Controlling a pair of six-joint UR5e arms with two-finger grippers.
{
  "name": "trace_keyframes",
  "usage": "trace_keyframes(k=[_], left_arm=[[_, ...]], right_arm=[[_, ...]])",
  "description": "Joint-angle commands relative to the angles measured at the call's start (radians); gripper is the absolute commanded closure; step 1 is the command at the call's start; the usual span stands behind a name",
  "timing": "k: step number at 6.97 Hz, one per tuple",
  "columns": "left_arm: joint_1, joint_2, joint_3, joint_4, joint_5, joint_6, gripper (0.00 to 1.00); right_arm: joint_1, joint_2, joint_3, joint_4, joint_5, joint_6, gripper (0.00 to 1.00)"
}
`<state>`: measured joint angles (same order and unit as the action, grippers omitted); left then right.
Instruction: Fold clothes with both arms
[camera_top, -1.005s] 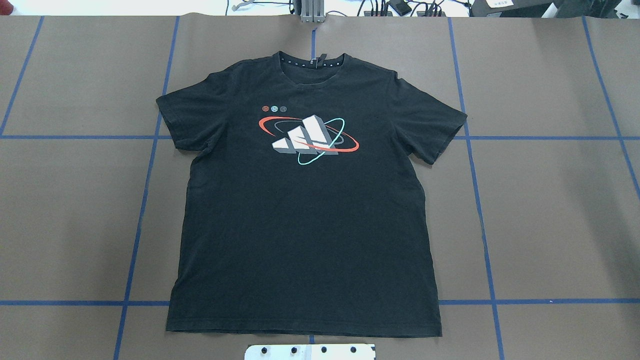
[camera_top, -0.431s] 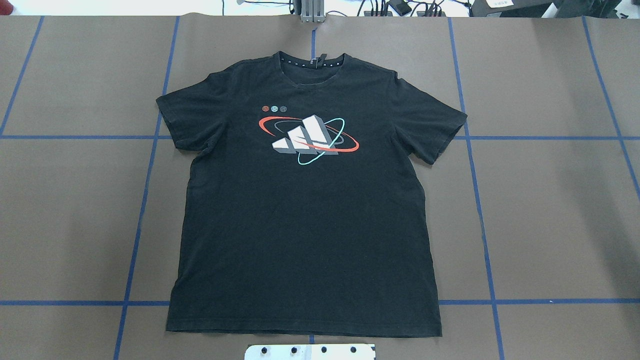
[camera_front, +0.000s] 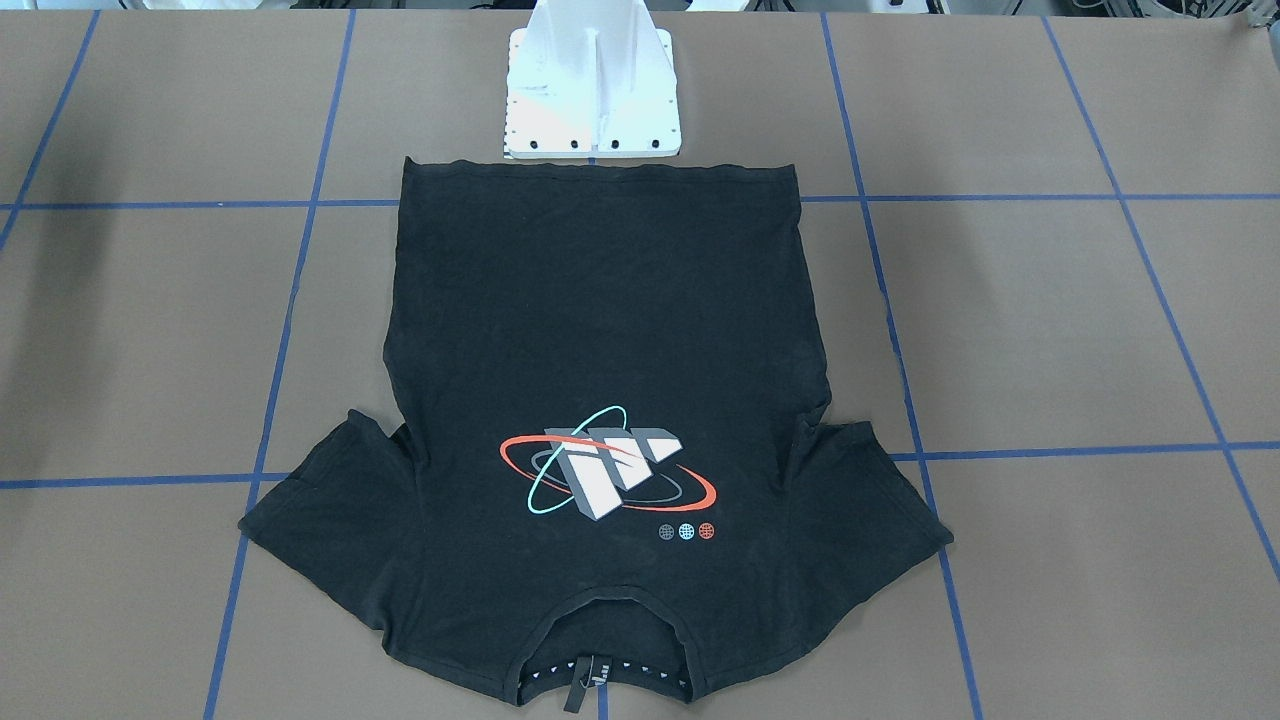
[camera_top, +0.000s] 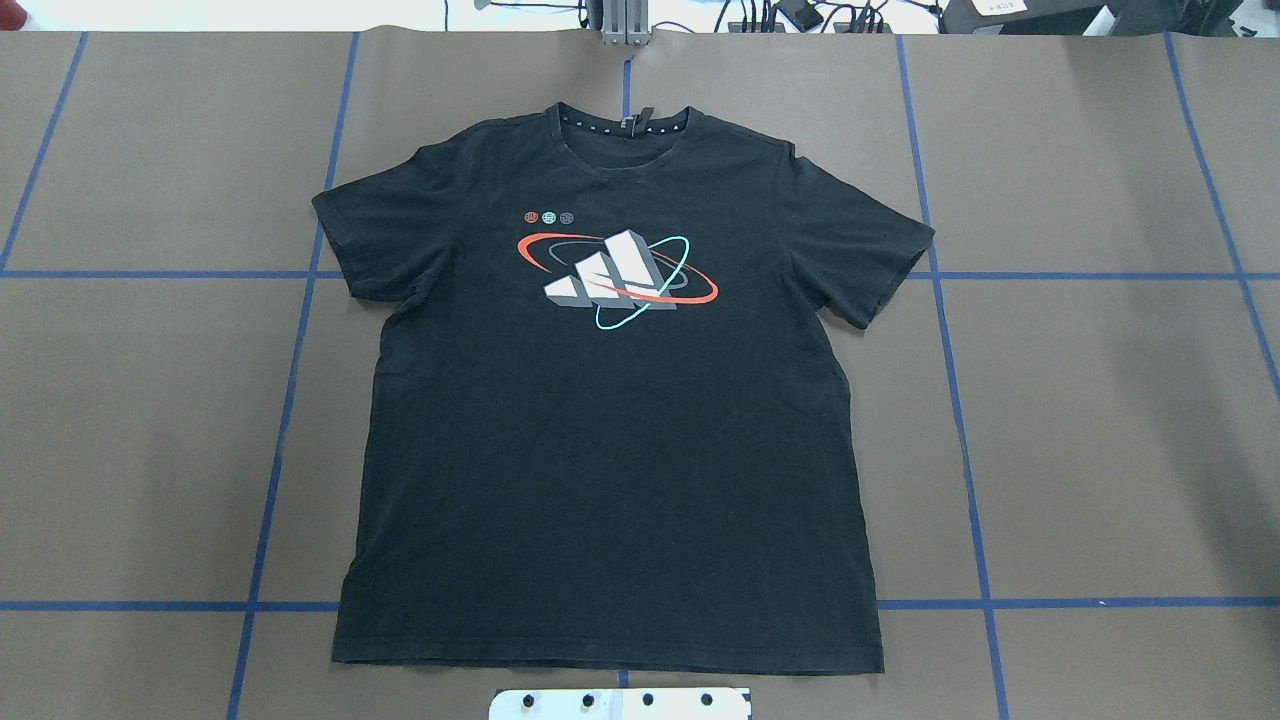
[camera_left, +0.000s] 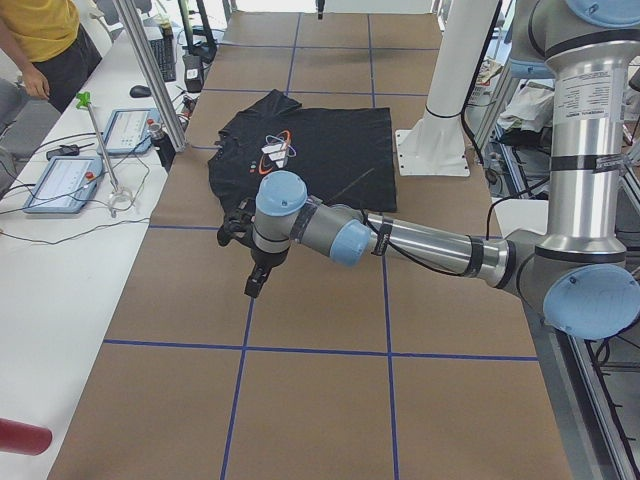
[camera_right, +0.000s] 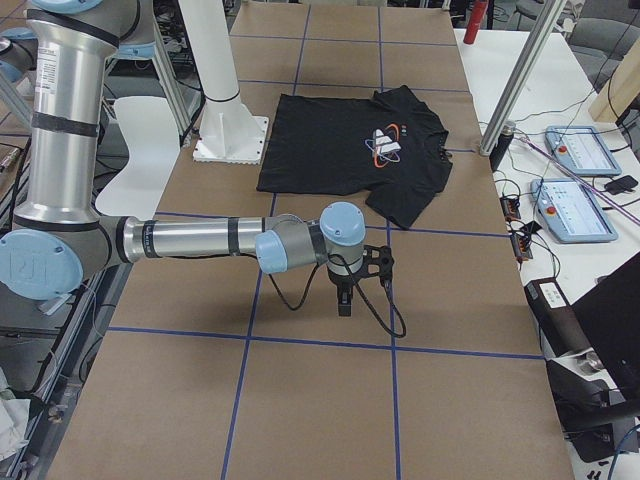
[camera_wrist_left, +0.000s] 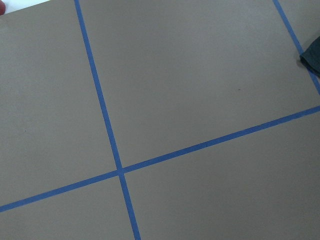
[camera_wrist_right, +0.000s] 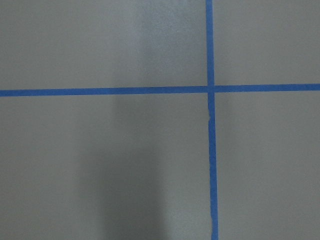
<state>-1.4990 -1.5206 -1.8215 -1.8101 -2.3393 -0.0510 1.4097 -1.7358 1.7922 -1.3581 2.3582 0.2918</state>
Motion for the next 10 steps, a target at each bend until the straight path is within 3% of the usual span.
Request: trace_keyframes(k=[1, 3, 4, 5, 6, 7, 8, 10], left_arm=[[0.000, 0.002, -0.004, 0.000, 0.000, 0.003, 0.01], [0.002, 0.002, -0.012, -0.002, 0.000, 0.003, 0.01], [0.002, 0.002, -0.012, -0.002, 0.000, 0.002, 0.01], [0.002, 0.002, -0.012, -0.002, 0.000, 0.003, 0.01], [0.003, 0.000, -0.010, -0.002, 0.001, 0.002, 0.01], [0.006, 0.000, -0.010, -0.002, 0.001, 0.003, 0.01], [0.006, 0.000, -0.012, -0.002, 0.001, 0.003, 0.01], [0.006, 0.000, -0.012, -0.033, 0.003, -0.001, 0.01]], right_arm=[[-0.122, 0.024, -0.004, 0.008, 0.000, 0.077, 0.00], [-0.254, 0.186, -0.042, 0.008, -0.010, 0.354, 0.00], [-0.273, 0.256, -0.083, 0.019, -0.011, 0.377, 0.00], [-0.294, 0.344, -0.161, 0.116, -0.025, 0.535, 0.00], [-0.376, 0.372, -0.248, 0.343, -0.148, 0.825, 0.00], [-0.414, 0.409, -0.345, 0.504, -0.187, 0.924, 0.00], [-0.423, 0.497, -0.429, 0.520, -0.191, 0.934, 0.01], [-0.434, 0.530, -0.458, 0.514, -0.201, 0.922, 0.05]])
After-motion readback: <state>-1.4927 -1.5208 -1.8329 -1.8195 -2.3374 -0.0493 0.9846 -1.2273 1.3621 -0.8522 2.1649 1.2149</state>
